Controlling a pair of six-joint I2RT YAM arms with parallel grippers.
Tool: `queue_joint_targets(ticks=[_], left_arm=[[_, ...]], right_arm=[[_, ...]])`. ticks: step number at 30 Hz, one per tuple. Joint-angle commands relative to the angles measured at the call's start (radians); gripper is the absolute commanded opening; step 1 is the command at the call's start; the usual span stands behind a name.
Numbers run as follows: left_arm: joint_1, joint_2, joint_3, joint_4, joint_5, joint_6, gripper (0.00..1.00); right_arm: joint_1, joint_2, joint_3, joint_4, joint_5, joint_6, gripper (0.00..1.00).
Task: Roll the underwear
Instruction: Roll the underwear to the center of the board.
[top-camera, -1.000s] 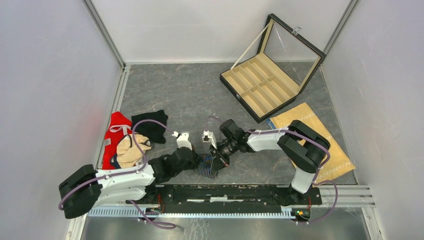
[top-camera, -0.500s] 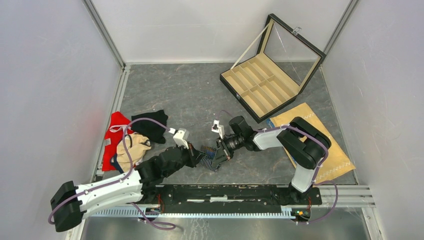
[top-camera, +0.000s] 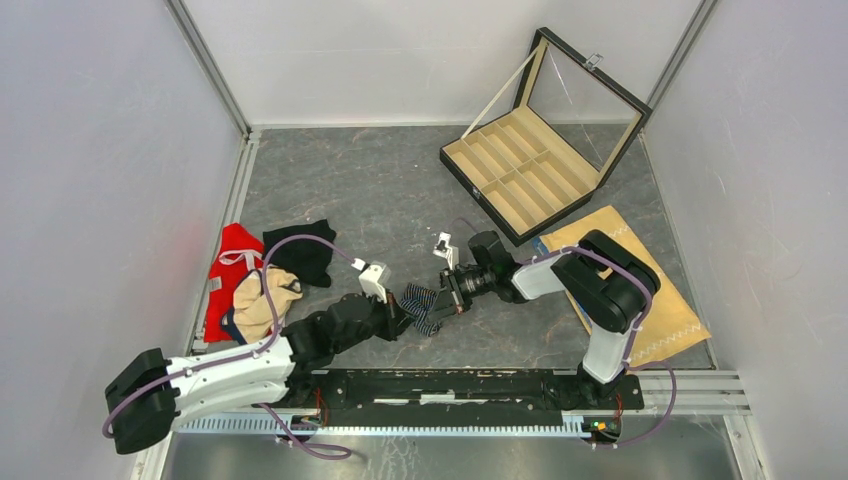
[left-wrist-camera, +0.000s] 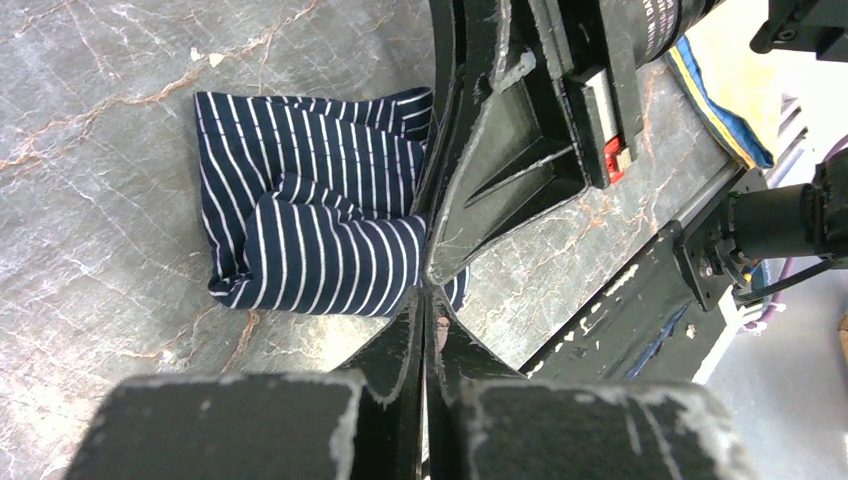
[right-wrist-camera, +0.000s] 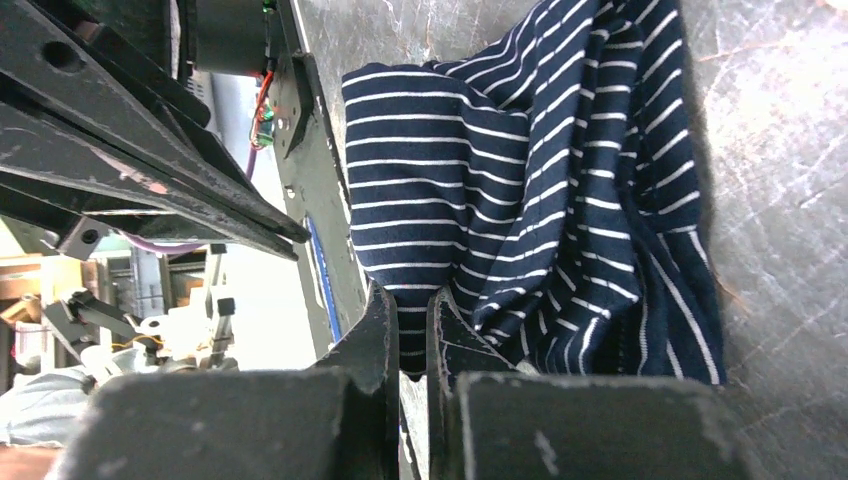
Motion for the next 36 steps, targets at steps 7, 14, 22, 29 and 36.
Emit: queue_joint_targets(ticks=[7, 14, 22, 29, 36], left_arm=[[-0.004, 0.092, 0.005, 0.073, -0.053, 0.036, 0.02], [-0.005, 0.169, 0.019, 0.125, -0.108, 0.021, 0.02], [-0.004, 0.207, 0.050, 0.191, -0.087, 0.036, 0.02], [-0.005, 0.192, 0.056, 0.190, -0.110, 0.045, 0.02], [-0.006, 0.229, 0.071, 0.196, -0.155, 0.044, 0.02]], right_arm=[[-0.045, 0.058, -0.085, 0.061, 0.114, 0.046, 0.02], [-0.054, 0.063, -0.088, 0.058, 0.119, 0.035, 0.03], [-0.059, 0.072, -0.085, 0.040, 0.124, 0.013, 0.05], [-0.064, 0.077, -0.082, 0.029, 0.127, 0.002, 0.07], [-0.066, 0.075, -0.079, 0.014, 0.136, -0.010, 0.09]])
